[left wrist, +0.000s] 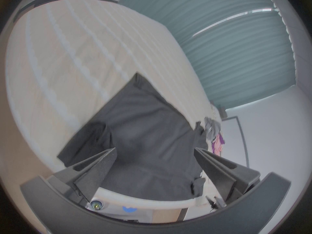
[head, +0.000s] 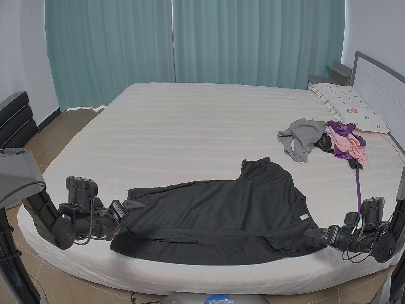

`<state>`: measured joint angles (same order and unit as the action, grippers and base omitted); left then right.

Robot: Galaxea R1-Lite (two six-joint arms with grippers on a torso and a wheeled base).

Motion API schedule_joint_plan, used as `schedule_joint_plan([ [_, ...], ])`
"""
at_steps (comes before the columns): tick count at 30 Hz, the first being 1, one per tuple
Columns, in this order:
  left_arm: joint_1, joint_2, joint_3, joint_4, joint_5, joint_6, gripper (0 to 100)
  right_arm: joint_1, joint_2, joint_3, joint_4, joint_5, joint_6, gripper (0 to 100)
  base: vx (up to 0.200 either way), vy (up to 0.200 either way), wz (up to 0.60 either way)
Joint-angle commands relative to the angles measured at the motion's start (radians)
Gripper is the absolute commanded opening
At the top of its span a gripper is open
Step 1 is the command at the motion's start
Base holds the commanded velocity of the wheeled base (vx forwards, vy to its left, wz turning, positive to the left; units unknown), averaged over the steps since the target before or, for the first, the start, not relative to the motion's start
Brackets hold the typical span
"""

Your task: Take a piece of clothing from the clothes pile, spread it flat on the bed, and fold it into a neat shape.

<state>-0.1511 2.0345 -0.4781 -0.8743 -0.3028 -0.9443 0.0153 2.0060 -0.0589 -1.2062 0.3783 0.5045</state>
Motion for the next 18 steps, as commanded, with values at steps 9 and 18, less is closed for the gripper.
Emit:
schedule_joint_plan([
  [9,-0.229,0.062,0.01,0.09,0.183,0.013,100,0.0,0.002,0.001,-0.001,0.001,-0.001,100,0.0,0.0,0.0],
  [18,-0.239,0.17,-0.06,0.09,0.289,0.093,100,0.0,0.004,0.001,0.0,0.001,-0.001,100,0.0,0.0,0.0],
])
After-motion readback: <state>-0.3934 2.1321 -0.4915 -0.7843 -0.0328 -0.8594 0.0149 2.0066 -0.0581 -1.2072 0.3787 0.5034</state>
